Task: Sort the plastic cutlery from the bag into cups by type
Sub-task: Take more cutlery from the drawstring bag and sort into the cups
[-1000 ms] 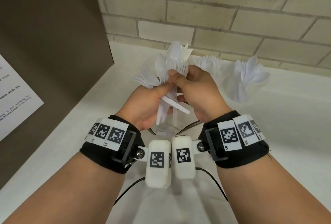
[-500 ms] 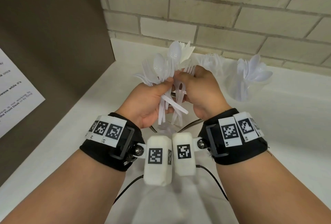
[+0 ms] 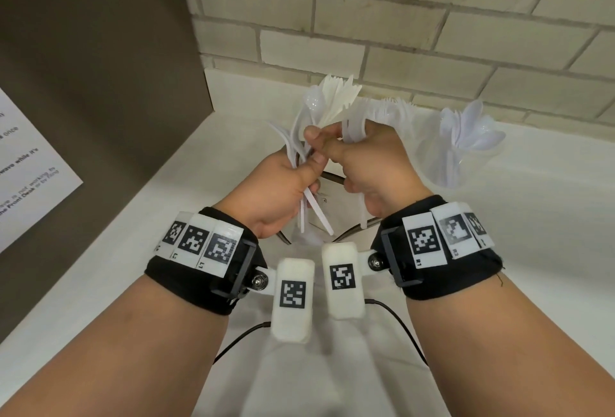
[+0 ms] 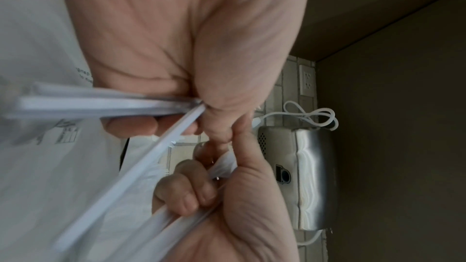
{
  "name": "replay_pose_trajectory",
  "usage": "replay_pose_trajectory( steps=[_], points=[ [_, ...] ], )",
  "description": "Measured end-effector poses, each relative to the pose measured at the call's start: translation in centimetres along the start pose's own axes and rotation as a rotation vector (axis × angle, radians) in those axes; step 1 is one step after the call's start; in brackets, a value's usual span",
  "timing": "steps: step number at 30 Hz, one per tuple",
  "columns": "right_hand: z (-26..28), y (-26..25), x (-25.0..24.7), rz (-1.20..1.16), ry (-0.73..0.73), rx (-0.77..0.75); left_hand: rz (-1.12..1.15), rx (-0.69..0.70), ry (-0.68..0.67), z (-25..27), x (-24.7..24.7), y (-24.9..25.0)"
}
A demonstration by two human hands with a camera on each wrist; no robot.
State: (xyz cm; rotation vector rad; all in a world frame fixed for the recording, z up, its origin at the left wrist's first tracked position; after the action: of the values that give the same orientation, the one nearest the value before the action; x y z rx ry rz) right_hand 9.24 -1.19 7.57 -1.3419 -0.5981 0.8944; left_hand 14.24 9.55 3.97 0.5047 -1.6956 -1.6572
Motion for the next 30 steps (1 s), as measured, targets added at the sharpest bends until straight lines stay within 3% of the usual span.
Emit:
replay_pose_trajectory(
  steps=[9,14,17,23,30],
  points=[
    [-0.3,-0.3,0.5,0.114,0.058,-0.073,0.239,-0.058,-0.024,-0.1,0.0,-0.1],
    [-0.5,-0.4,0.2,0.208,0.186,-0.178,0.153,-0.050,0.051,-0.1,0.0,0.2],
    [-0.6,-0.5,-0.3,0.131,0.252,-0.202,0.126,-0.024,0.083,-0.3,-0.1,0.2],
    [-0.4,-1.3,-0.8,-0.029,0.208,-0.179,-0.036,0.019,0.094,-0.6,-0.2,-0.2],
    [-0.5,-1.2,-0.9,-0.054,-0.018,-0.188,-0.123,-0.001,0.042,-0.2,0.0,0.0]
  ],
)
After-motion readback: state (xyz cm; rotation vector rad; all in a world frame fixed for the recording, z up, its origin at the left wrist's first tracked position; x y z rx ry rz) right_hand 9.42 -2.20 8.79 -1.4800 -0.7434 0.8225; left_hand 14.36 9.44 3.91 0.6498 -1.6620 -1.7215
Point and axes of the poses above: each hand's wrist, its own z-axis away from the middle knuckle, its own x-axis out of the palm, y = z × x, the point moved 4 cm from there along -z, towards the middle knuckle, and after that the axes turned 5 degrees about x, right-handed, at the moved point
